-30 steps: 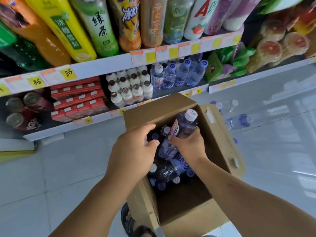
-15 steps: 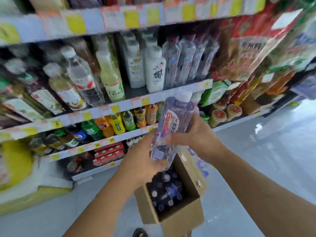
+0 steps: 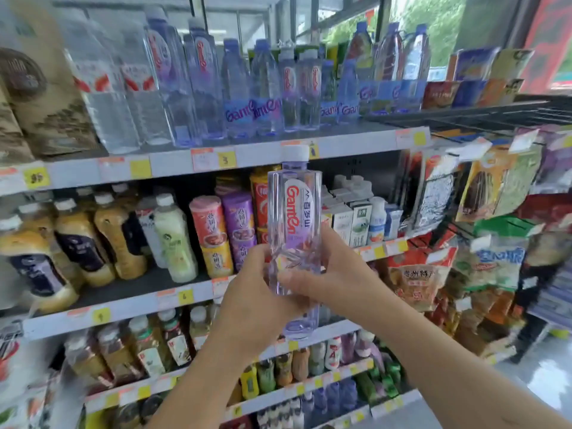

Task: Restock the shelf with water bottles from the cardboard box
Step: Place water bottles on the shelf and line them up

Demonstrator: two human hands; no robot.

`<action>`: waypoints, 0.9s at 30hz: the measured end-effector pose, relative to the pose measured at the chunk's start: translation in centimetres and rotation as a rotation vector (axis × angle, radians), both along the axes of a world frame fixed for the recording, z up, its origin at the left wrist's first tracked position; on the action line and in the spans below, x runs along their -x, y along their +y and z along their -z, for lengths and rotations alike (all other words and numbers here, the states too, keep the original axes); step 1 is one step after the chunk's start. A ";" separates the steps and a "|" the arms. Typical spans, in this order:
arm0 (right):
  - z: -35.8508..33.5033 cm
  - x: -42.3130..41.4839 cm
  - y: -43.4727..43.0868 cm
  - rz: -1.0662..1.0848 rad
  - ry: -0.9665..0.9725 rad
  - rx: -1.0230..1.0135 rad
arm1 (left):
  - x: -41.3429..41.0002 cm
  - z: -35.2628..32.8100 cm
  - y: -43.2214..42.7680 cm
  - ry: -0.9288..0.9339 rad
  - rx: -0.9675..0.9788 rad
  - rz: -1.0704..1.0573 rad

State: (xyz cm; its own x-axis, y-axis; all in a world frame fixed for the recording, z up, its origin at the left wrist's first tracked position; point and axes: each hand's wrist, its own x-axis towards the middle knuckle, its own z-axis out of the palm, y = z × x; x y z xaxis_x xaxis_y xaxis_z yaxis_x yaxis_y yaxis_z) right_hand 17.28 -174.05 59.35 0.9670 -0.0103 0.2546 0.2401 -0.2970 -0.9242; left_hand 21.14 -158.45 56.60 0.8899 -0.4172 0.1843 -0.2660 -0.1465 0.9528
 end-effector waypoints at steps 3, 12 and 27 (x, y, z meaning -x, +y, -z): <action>-2.7 -1.0 0.9 0.004 -0.068 0.024 | -0.8 -4.2 0.5 -0.082 -0.016 -0.092; -10.1 -6.4 0.5 -0.012 -0.206 0.062 | -3.5 -12.2 0.4 -0.218 -0.082 -0.210; -18.8 -26.2 3.8 0.200 -0.209 0.220 | -18.4 -19.4 8.2 -0.427 -0.358 -0.431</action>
State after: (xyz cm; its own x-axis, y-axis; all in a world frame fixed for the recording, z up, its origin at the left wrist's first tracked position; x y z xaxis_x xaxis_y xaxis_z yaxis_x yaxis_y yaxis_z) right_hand 43.44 -170.21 78.16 0.8781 -0.1173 0.4639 0.3341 -0.5439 -0.7698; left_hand 39.53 -150.29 75.95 0.8698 -0.1437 0.4720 -0.4538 -0.6085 0.6510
